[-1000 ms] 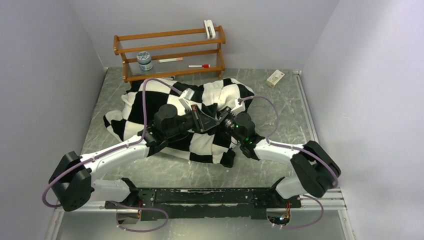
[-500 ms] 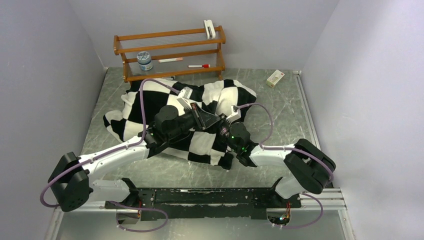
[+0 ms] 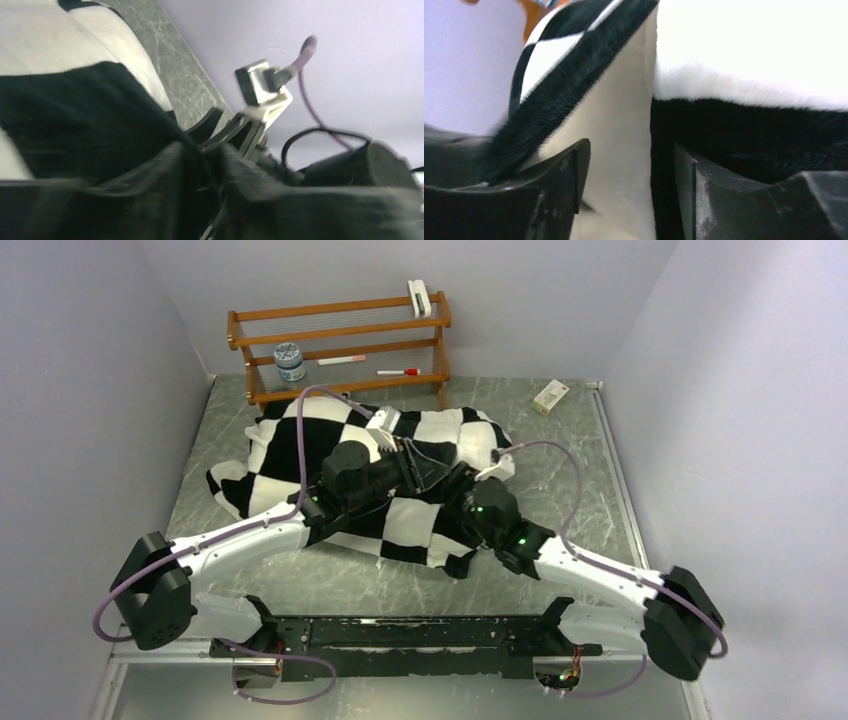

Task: Put the pillow into the pillowcase

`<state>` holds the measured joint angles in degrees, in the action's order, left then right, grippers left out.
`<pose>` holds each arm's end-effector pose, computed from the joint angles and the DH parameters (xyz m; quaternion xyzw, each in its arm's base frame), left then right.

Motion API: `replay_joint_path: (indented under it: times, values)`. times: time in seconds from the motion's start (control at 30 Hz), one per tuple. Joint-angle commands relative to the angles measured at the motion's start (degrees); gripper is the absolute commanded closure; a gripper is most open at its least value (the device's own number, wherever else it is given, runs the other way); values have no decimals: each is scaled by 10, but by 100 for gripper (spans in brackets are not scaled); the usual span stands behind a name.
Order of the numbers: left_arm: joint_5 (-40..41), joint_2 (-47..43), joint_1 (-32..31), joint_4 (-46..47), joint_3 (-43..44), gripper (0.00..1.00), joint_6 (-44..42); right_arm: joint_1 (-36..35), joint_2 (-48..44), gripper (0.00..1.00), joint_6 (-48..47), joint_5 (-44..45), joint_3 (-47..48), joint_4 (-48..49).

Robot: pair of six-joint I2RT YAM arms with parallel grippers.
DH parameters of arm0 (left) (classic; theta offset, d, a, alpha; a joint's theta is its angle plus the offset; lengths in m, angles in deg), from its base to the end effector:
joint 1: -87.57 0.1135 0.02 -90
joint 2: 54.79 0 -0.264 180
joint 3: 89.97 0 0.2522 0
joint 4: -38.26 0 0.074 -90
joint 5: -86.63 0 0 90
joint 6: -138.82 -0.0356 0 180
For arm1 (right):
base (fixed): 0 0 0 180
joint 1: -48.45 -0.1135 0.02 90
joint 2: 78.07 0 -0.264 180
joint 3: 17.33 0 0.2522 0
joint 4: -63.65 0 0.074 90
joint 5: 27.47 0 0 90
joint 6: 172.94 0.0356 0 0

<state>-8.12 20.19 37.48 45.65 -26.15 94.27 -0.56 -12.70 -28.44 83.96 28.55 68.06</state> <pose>0.1955 -0.2383 0.3125 0.0578 0.7276 -0.5260 0.4366 0.1746 0.1811 0.2415 0.1503 0.7736 0.3780 0.4858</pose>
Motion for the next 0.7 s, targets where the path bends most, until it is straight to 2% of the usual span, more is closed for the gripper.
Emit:
replay_joint_path:
  times: [0.0,0.03,0.07,0.17,0.37,0.5,0.67]
  values:
    - [-64,16,-8,-29,64,50,-87,75,-81,26,-90,-3,7,-86]
    - [-69,17,-8,-50,77,45,-106,107,-93,17,-99,-28,10,-92]
    - [-74,18,-8,-71,90,40,-129,138,-100,12,-105,-48,16,-102]
    - [-70,21,-9,-155,131,32,-196,216,-110,10,-133,-102,30,-117]
    - [-31,15,-20,-223,150,34,-256,348,-82,10,-140,-233,31,-93]
    - [19,38,-56,-259,179,34,-297,448,7,14,-120,-342,16,-27]
    - [79,82,-106,-289,210,33,-346,520,171,21,-97,-438,27,101]
